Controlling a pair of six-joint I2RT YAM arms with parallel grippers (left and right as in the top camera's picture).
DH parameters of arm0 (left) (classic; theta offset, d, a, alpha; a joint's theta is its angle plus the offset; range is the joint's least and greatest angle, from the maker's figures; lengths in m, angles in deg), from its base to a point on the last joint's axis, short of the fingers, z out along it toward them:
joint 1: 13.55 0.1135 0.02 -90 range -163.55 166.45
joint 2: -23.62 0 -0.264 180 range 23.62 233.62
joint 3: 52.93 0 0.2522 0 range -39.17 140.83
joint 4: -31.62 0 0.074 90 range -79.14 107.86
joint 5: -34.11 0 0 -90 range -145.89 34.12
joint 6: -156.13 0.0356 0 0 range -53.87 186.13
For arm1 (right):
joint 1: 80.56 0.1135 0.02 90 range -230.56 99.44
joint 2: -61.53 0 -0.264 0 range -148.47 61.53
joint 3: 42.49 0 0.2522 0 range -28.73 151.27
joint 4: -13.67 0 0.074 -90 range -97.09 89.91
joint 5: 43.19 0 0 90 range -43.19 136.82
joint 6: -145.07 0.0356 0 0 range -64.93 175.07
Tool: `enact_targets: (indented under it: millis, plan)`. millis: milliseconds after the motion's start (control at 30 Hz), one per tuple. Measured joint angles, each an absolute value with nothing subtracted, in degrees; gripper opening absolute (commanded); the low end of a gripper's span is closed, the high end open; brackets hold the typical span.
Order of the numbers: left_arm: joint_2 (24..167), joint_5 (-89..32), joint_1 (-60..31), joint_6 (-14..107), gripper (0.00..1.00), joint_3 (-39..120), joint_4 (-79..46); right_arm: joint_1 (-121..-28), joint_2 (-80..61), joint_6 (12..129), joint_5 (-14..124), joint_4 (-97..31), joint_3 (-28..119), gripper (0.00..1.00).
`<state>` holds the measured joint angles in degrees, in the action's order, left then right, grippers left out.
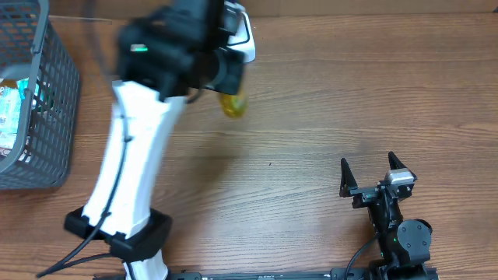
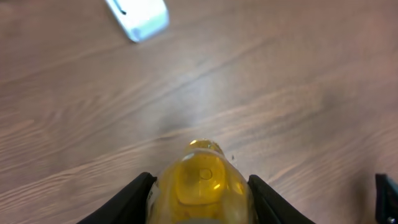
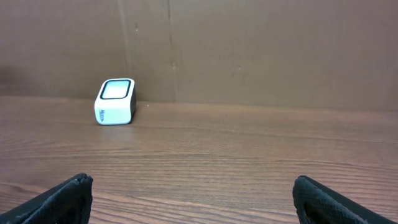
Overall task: Scan the item barcode
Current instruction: 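Lift the yellow bottle out and carry it toward the scanner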
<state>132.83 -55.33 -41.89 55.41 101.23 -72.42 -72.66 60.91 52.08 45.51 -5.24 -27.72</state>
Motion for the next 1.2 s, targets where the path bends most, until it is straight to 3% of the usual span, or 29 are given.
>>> enact_targets:
  millis: [267, 667, 1200]
  plan:
    - [132.96, -58.82, -52.82, 50.58, 0.49, 81.14, -54.23, -72.66, 60.91, 52.06, 45.51, -5.24, -27.69, 1.00]
    - [133.20, -64.57, -60.58, 46.38, 0.49, 58.65, -31.39, -72.66, 60.91, 52.08, 45.51, -5.24, -27.72, 1.00]
    - [133.20, -67.55, -63.73, 37.29, 0.50, 48.97, -24.22, -72.68, 60.91, 52.06, 45.54, -5.24, -27.72, 1.00]
